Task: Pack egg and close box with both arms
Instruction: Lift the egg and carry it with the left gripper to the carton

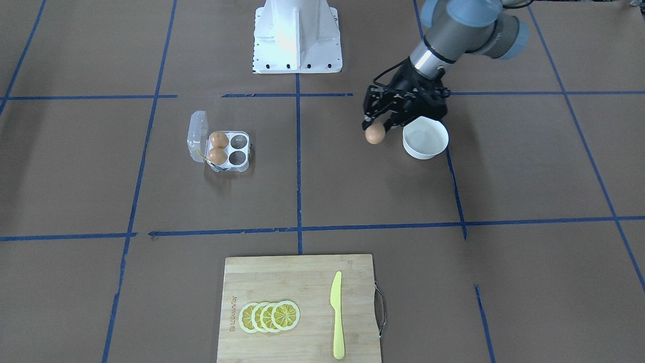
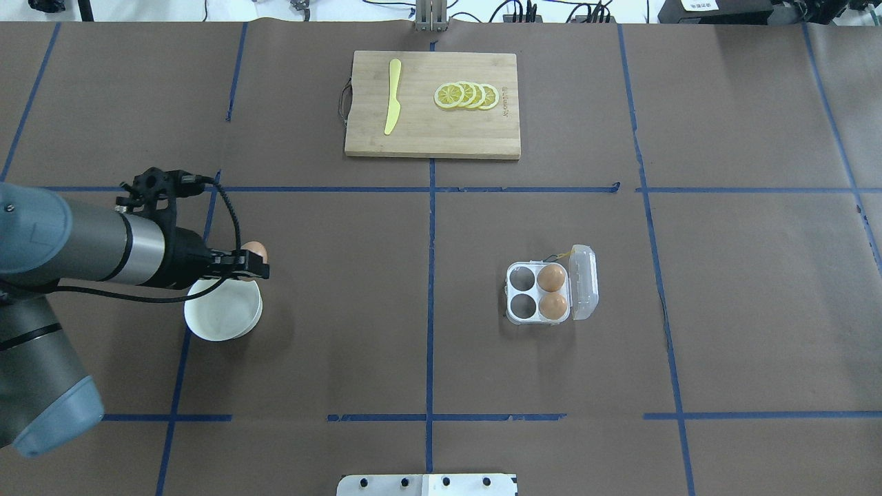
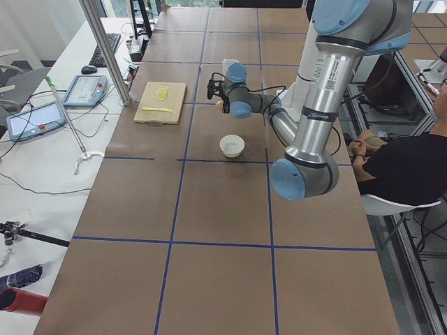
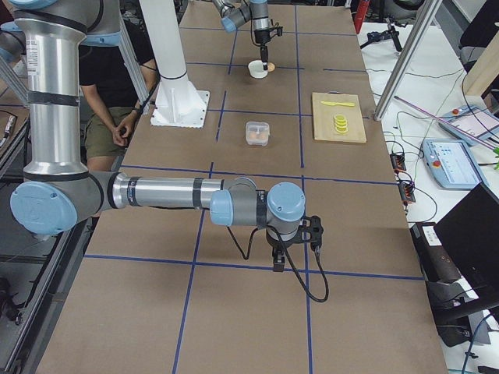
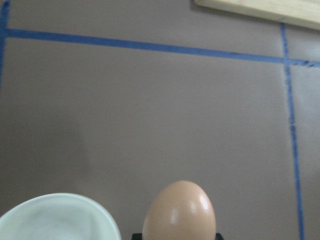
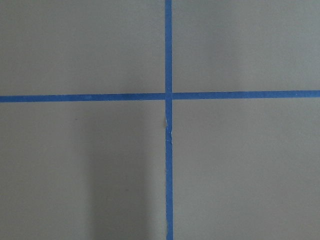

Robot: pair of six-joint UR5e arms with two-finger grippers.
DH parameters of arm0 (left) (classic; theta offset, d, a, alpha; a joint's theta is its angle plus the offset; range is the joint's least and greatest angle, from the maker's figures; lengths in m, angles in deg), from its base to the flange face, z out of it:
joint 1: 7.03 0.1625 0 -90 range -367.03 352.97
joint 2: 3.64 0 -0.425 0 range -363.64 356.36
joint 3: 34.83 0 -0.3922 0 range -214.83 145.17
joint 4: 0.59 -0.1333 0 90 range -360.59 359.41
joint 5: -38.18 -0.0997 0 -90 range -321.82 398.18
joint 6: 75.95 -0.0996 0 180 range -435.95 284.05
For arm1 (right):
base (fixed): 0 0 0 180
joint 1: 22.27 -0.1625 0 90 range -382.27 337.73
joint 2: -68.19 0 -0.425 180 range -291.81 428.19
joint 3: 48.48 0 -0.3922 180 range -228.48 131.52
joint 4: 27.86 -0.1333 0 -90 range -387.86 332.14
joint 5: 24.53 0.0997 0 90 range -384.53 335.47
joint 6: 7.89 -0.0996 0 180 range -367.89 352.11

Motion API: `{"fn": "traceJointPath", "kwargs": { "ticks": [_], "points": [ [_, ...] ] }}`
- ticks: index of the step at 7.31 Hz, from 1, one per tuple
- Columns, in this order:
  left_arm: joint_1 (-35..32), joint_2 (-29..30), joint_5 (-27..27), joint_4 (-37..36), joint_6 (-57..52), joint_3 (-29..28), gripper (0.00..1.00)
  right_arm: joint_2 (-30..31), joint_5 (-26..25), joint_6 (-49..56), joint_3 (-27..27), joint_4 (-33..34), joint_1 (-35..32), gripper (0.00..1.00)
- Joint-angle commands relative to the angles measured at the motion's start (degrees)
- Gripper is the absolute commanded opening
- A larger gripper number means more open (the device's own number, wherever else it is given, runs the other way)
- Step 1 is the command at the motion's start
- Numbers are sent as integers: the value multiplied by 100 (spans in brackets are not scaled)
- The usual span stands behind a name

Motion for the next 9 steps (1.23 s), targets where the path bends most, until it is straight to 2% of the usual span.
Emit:
{"fn": "traceJointPath", "kwargs": {
  "ticks": [1,2,4,5,8,9],
  "points": [
    [601,1249,-482,865,309,-1152,0,12,131,9,8,0,0,100],
    [829,1329,-764,1542,363,-1470,0,30,211,1,-1,0,0,100],
    [1164,2283,-1369,1636,372,-2531,0,13,229,0,-27,0,0,100],
    [1261,2540,-1539,1715,372,-2884,0,21,229,0,-18,0,0,100],
    [1350,2613,-1541,1725,372,-3090,0,39,238,9,-10,0,0,100],
    [1376,2613,-1541,1725,389,-3090,25,56,238,18,8,0,0,100]
  ]
}}
